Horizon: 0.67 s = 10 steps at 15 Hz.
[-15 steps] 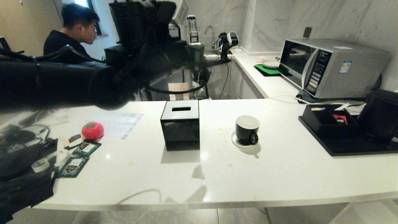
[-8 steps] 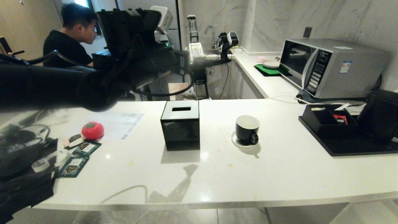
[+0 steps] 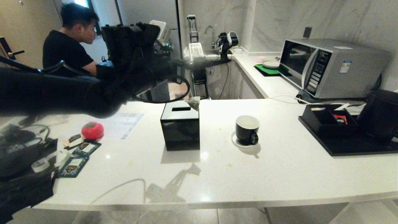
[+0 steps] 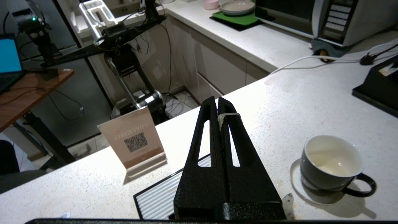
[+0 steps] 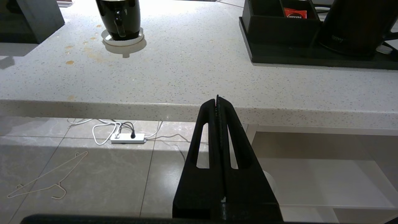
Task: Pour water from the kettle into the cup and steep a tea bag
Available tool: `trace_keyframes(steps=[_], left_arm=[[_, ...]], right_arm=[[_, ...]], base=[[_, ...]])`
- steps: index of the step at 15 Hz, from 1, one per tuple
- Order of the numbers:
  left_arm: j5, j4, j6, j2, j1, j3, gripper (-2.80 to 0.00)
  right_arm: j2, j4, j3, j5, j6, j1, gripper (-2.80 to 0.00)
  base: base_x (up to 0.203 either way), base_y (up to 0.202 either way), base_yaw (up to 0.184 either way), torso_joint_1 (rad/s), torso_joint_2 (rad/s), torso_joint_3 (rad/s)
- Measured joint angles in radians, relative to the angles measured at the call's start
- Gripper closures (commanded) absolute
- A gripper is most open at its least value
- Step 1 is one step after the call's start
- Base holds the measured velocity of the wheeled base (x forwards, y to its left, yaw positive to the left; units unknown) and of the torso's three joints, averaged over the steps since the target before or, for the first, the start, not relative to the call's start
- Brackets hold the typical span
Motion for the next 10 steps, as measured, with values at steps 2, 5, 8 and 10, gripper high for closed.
trace_keyframes(steps=[2,5,8,10], left_arm=[[0.0,-0.013,0.0,0.011,0.006,0.008,0.0],[0.0,-0.061,0.0,0.028,0.015,0.032,0.0],[-0.001,-0.109,0.0,0.043,0.036,0.059,0.0],[-0.001,-0.129,0.0,0.055,0.051,0.062,0.0]], right_arm=[[0.0,0.0,0.0,0.0,0.0,0.0,0.0],[0.0,0.0,0.0,0.0,-0.001,0.0,0.0],[0.0,0.0,0.0,0.0,-0.001,0.0,0.0],[0.0,0.0,0.0,0.0,0.0,0.0,0.0]], base=[[0.0,0.0,0.0,0.0,0.0,0.0],[0.0,0.0,0.0,0.0,0.0,0.0],[0.0,0.0,0.0,0.0,0.0,0.0],[0.0,0.0,0.0,0.0,0.0,0.0]])
